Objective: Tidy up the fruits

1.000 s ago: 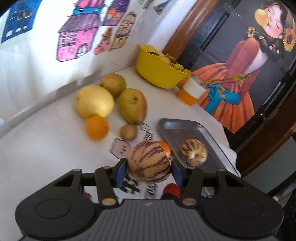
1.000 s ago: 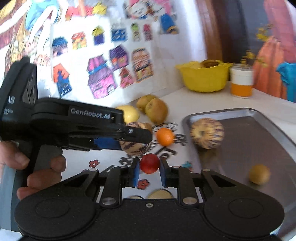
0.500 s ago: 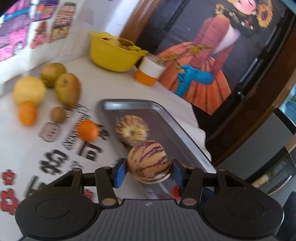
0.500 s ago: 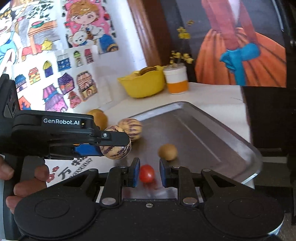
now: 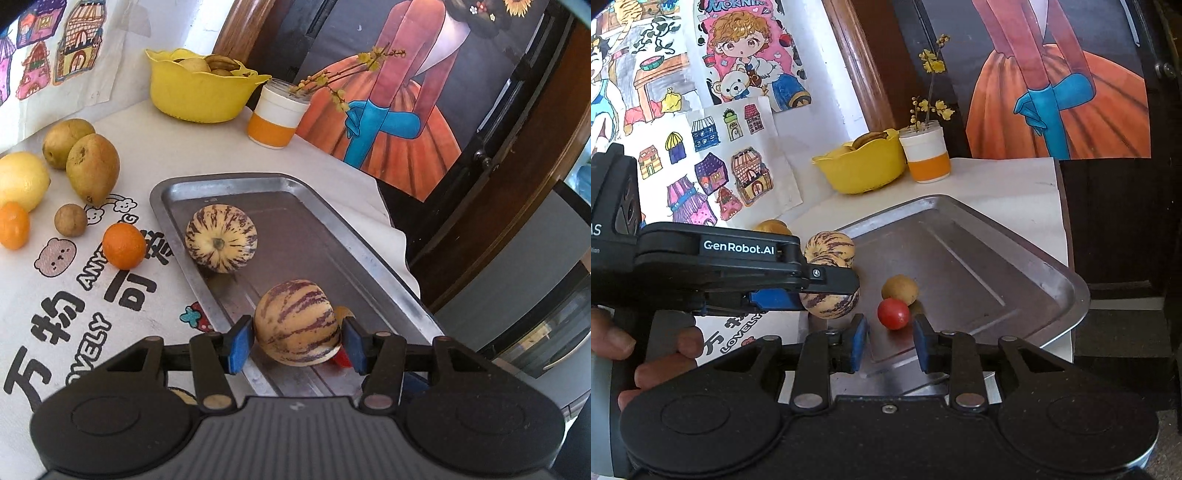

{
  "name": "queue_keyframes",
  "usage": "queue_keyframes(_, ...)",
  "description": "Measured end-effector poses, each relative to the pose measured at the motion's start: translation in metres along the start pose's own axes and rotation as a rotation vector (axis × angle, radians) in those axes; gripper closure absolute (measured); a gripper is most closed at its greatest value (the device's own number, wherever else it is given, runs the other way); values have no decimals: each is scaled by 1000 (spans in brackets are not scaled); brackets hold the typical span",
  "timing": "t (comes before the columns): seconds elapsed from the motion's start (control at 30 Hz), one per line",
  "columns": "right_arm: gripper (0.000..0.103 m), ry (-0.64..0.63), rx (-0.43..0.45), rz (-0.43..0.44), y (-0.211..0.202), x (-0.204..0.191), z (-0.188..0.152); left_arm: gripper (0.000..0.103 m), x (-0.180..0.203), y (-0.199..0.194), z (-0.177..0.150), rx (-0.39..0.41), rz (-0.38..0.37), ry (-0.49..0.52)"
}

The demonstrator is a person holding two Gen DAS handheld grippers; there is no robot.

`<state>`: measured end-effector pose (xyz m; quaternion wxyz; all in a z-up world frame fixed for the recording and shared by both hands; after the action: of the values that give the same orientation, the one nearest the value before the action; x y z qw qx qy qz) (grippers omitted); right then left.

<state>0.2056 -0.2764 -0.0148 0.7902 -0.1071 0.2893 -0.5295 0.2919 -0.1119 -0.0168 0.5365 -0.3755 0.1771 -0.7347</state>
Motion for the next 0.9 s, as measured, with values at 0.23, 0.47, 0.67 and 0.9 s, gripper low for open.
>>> queue_keyframes(0.23,64,-6,4,-15,-8,-4,0,44,0,-2,-1,4,6,-9)
queue_keyframes(0.47,33,-40,27,-27,-23,-20,5,22,-10,-23,4,56,7,-42)
queue_keyframes(0.67,2,-74,48,-45,-39,-39,8,1,-32,-57,5,145,67,-68)
queue_keyframes(0.9,1,-120,-1,-44,-45,-73,-5,1,-76,-97,-9,174,165,-76)
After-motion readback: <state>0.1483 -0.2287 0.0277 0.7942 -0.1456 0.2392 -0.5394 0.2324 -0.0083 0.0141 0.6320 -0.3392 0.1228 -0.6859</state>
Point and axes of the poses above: each gripper's, at about its wrist camera, not at the fingertips, and y roughly the way its jaws point, x to its right, z to its top, the point moved 6 cm from there along y, roughly the way its jaws point, and after that the axes turned 3 degrees about z, right-handed, at the moved point
